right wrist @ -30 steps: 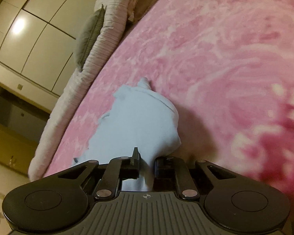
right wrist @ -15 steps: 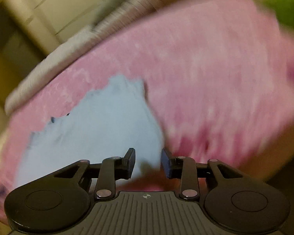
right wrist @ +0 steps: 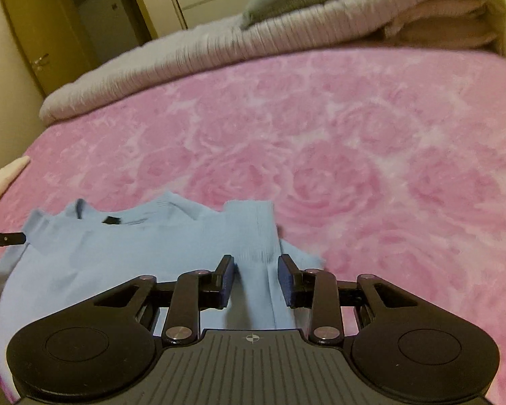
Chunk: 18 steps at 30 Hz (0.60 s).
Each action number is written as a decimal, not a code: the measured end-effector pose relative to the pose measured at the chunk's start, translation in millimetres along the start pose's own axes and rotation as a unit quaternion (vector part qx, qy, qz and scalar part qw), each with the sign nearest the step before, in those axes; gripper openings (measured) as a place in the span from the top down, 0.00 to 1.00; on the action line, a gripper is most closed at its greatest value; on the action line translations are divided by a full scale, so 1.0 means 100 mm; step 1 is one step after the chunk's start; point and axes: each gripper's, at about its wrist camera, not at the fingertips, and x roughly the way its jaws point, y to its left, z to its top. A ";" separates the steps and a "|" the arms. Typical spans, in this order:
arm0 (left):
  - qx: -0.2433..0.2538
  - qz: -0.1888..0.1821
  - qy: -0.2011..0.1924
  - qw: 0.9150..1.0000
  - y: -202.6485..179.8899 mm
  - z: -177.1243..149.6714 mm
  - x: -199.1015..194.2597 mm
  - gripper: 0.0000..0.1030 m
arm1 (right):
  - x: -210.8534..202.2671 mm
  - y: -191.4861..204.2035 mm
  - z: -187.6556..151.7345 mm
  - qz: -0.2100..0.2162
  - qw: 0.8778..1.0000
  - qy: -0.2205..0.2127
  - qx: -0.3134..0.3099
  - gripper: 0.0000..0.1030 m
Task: Fold clothes
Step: 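Pinch the folded edge with both grippers and straighten it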
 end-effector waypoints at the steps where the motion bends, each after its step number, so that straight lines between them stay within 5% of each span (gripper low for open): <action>1: 0.000 -0.005 0.001 1.000 0.03 0.01 0.03 0.91 | 0.06 -0.04 0.02 0.002 1.000 0.002 0.000 0.85; 3: 0.008 -0.017 -0.016 1.000 0.02 0.02 0.01 0.92 | 0.03 -0.02 0.04 -0.002 1.000 -0.016 -0.010 0.92; 9: 0.033 -0.039 -0.099 0.994 -0.04 0.00 -0.22 0.93 | -0.07 0.01 0.09 -0.013 0.997 -0.068 -0.043 0.93; 12: 0.024 -0.020 -0.092 0.995 -0.02 -0.01 -0.05 0.92 | -0.09 0.03 0.11 -0.020 0.994 -0.090 -0.057 0.93; 18: -0.003 0.017 -0.074 0.997 0.09 -0.16 0.07 0.88 | 0.32 0.06 0.06 -0.032 0.996 -0.046 -0.074 0.91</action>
